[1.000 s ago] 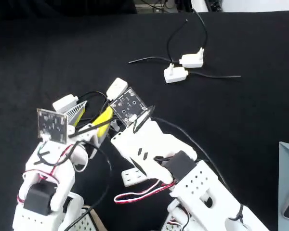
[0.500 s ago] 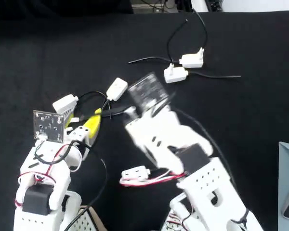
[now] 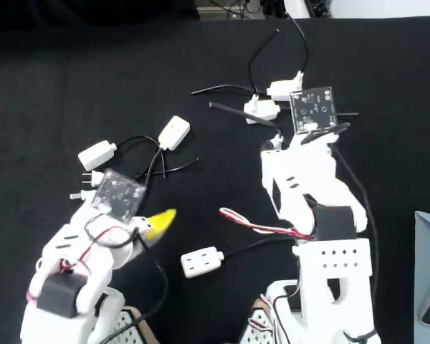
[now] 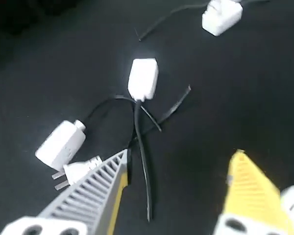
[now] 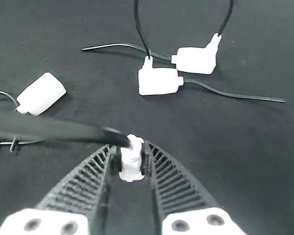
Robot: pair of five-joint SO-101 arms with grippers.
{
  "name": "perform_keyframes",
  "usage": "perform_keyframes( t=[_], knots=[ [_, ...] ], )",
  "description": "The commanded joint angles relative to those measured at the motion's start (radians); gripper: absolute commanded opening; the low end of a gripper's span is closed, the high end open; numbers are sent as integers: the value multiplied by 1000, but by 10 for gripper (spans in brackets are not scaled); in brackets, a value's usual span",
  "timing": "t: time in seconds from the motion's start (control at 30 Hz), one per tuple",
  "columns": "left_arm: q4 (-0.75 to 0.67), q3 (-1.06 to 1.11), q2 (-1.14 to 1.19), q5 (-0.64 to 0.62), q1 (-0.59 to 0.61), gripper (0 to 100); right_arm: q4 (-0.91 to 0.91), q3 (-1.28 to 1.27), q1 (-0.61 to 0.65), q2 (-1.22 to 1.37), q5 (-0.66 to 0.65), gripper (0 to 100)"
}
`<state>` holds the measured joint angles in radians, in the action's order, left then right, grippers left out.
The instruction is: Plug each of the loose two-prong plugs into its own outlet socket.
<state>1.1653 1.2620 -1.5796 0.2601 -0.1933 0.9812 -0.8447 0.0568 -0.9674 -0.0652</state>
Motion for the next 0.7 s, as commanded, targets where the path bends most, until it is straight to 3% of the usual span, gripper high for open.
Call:
perform_keyframes(
  t=[0.0, 0.17, 0.37, 0.67],
  knots=[
    [35, -65, 155, 81, -38, 352, -2, 27, -23, -4, -3, 11],
    [98, -151, 345, 167, -147, 352, -3, 12, -84, -4, -5, 12],
    [92, -196, 494, 170, -300, 352, 0, 12, -169, -4, -51, 12],
    [-106, -191, 756, 137, -341, 350, 5, 10, -262, -4, -81, 12]
  ],
)
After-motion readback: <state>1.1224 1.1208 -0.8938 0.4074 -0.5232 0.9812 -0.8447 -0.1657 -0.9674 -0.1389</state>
